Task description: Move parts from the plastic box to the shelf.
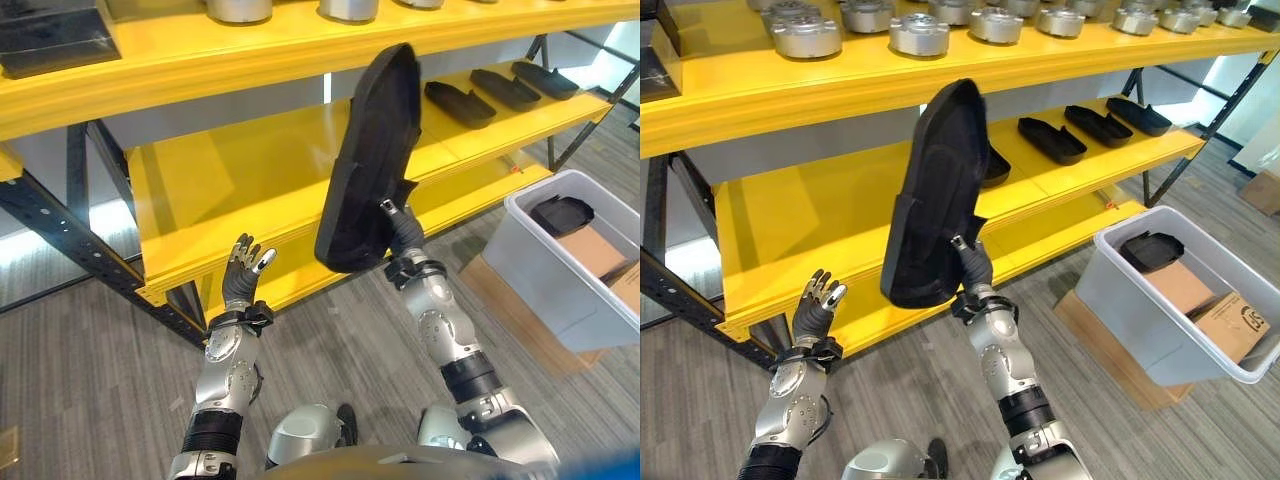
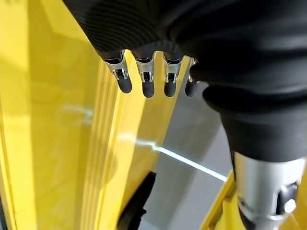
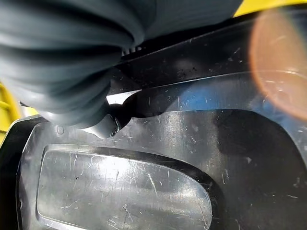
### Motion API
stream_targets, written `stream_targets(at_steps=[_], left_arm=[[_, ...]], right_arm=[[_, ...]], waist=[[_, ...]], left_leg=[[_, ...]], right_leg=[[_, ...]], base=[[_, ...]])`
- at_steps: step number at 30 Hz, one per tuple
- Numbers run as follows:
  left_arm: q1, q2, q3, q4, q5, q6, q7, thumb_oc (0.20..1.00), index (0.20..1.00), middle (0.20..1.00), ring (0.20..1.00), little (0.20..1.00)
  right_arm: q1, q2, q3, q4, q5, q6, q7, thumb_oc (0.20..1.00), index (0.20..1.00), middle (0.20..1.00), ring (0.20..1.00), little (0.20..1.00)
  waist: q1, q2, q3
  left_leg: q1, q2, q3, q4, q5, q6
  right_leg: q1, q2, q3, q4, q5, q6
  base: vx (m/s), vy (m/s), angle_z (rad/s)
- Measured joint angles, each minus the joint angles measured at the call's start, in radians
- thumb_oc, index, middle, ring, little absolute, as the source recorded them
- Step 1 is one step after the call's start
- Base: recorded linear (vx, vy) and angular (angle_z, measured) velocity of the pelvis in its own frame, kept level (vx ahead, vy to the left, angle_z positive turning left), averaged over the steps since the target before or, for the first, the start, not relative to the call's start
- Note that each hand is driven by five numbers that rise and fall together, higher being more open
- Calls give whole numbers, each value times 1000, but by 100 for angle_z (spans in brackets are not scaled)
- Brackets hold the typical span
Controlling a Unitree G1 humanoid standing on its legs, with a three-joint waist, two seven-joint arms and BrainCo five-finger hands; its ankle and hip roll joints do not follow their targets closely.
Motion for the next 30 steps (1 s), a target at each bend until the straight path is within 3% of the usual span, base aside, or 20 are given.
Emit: stream_targets(at_steps=[1, 3, 4, 5, 6, 7, 10, 13, 14, 15, 17, 18, 19, 21, 24, 26, 27, 28, 29, 30], left_arm=[[-11, -9, 1, 9, 0, 1, 0, 1000, 1000, 1000, 1000, 1000], [-18, -41, -13, 23, -1, 3, -1, 1000, 1000, 1000, 1000, 1000], [-38, -52, -32, 35, -1, 4, -2, 1000, 1000, 1000, 1000, 1000], [-36, -57, -33, 44, -1, 1, -6, 1000, 1000, 1000, 1000, 1000], [-59, -50, -44, 35, -2, 0, -11, 1000, 1000, 1000, 1000, 1000], [-57, -40, -49, 32, -3, 1, -13, 1000, 1000, 1000, 1000, 1000], [-15, -28, -22, 35, -4, 6, -13, 1000, 1000, 1000, 1000, 1000], [-12, -42, -15, 34, -4, 6, -24, 1000, 1000, 1000, 1000, 1000], [-9, -45, -15, 32, -4, 6, -25, 1000, 1000, 1000, 1000, 1000], [-3, -44, -17, 29, -3, 7, -26, 1000, 1000, 1000, 1000, 1000], [40, -98, -6, 12, -4, 20, -30, 1000, 1000, 1000, 1000, 1000], [66, -115, -27, 12, -4, 24, -43, 1000, 1000, 1000, 1000, 1000], [80, -114, -27, 12, -4, 29, -45, 1000, 1000, 1000, 1000, 1000], [95, -106, -25, -5, -6, 31, -46, 1000, 1000, 1000, 1000, 1000], [100, -73, -19, -27, -13, 33, -45, 1000, 1000, 1000, 1000, 1000], [108, -73, -19, -49, -32, 38, -45, 1000, 1000, 1000, 1000, 1000], [106, -72, -26, -67, -37, 38, -45, 1000, 1000, 1000, 1000, 1000], [106, -74, -46, -71, -40, 39, -45, 1000, 1000, 1000, 1000, 1000], [114, -87, -56, -87, -42, 42, -47, 1000, 1000, 1000, 1000, 1000], [111, -77, -62, -98, -46, 43, -49, 1000, 1000, 1000, 1000, 1000]], right_arm=[[-1, -12, 7, -7, 0, -4, 3, 200, 200, 200, 200, 200], [13, -30, -8, -5, 0, 3, -5, 200, 200, 200, 200, 200], [22, -37, -37, -17, 1, 2, -8, 200, 200, 200, 200, 200], [22, -27, -70, -12, 2, 1, -9, 200, 200, 200, 200, 200], [20, -8, -123, -12, 3, 0, -9, 200, 200, 200, 200, 200], [12, -4, -163, -8, 5, 0, -10, 200, 200, 200, 200, 200], [47, 19, -170, -52, 20, -12, 17, 200, 200, 200, 200, 200], [49, -11, -156, -53, 19, -26, 43, 200, 200, 200, 200, 200], [49, -21, -149, -56, 18, -36, 49, 200, 200, 200, 200, 200], [49, -20, -149, -60, 19, -44, 52, 200, 200, 200, 200, 200], [61, -43, -150, -59, 18, -46, 51, 200, 200, 200, 200, 200], [73, -60, -167, -59, 18, -49, 42, 200, 200, 200, 200, 200], [73, -58, -173, -64, 19, -50, 39, 200, 200, 200, 200, 200], [73, -57, -180, -62, 19, -60, 38, 200, 200, 200, 200, 200], [72, -48, -144, -84, 18, -69, 40, 200, 200, 200, 200, 200], [70, -55, -123, -83, 18, -66, 41, 200, 200, 200, 200, 200], [68, -64, -106, -68, 18, -63, 40, 200, 200, 200, 200, 200], [69, -80, -89, -39, 18, -39, 38, 200, 200, 200, 200, 200], [59, -103, -73, -38, 18, -30, 37, 200, 200, 200, 200, 200], [61, -103, -63, -18, 18, -28, 37, 200, 200, 200, 200, 200]], waist=[[-26, 11, 13], [-66, 46, 23], [-90, 39, 22], [-74, -14, 39], [-101, -31, 33], [-92, -45, 36], [-68, -39, 17], [-72, -20, -21], [-80, -21, -39], [-87, -38, -51], [-87, -17, -81], [-87, -44, -107], [-89, -63, -120], [-87, -58, -141], [-83, -54, -146], [-77, -43, -147], [-69, -34, -150], [-56, -17, -149], [-41, 16, -151], [-25, -30, -147]], left_leg=[[9, -4, -18, 19, -14, 87], [11, -25, -84, 11, -3, 55], [14, -45, -114, -14, -8, -92], [-4, -49, -99, 52, -46, -189], [-39, -30, -167, 133, -64, -13], [-13, -21, -199, 98, -46, 15], [110, -32, -233, -15, -22, -14], [176, -41, -254, -99, -14, -16], [192, -40, -252, -116, -17, -21], [203, -49, -243, -109, -23, -32], [238, -11, -258, -96, -34, -94], [224, 2, -277, -35, -10, -155], [200, 10, -298, 9, -5, -179], [234, 69, -330, -63, -30, -207], [230, 152, -350, -97, -33, -206], [210, 177, -351, -77, -37, -200], [191, 200, -351, -61, -49, -184], [174, 240, -348, -48, -37, -170], [147, 283, -360, -47, -42, -160], [106, 252, -359, 44, -46, -173]], right_leg=[[-25, -14, 6, -38, 12, 35], [-51, 31, 114, -206, 22, 40], [-41, 27, 117, -330, 64, 21], [-37, -16, 131, -420, 130, -11], [-26, -61, 140, -467, 167, 22], [-18, -91, 143, -453, 191, 46], [43, -38, 113, -348, 196, 18], [88, 19, 115, -361, 197, 18], [105, 43, 106, -389, 206, 6], [131, 56, 100, -404, 258, -49], [178, 82, 48, -406, 208, -51], [190, 91, 48, -402, 191, -65], [195, 97, 46, -403, 181, -78], [170, 147, -14, -336, 98, -60], [91, 201, -68, -189, -10, -104], [71, 216, -93, -157, -42, -125], [56, 232, -110, -150, -61, -123], [59, 257, -159, -182, -80, -92], [4, 266, -181, 5, -137, -155], [-3, 206, -157, 160, -221, -166]], base=[[245, -79, 38], [209, -112, 91], [163, -118, 133], [169, -166, 163], [112, -114, 154], [171, -192, 141], [194, -212, 68], [180, -250, 9], [176, -279, -16], [227, -377, -36], [151, -273, -31], [157, -335, -6], [136, -312, 3], [120, -312, 23], [110, -328, 40], [75, -275, 32], [122, -389, 16], [107, -451, 1], [77, -449, 8], [6, -352, 39]])
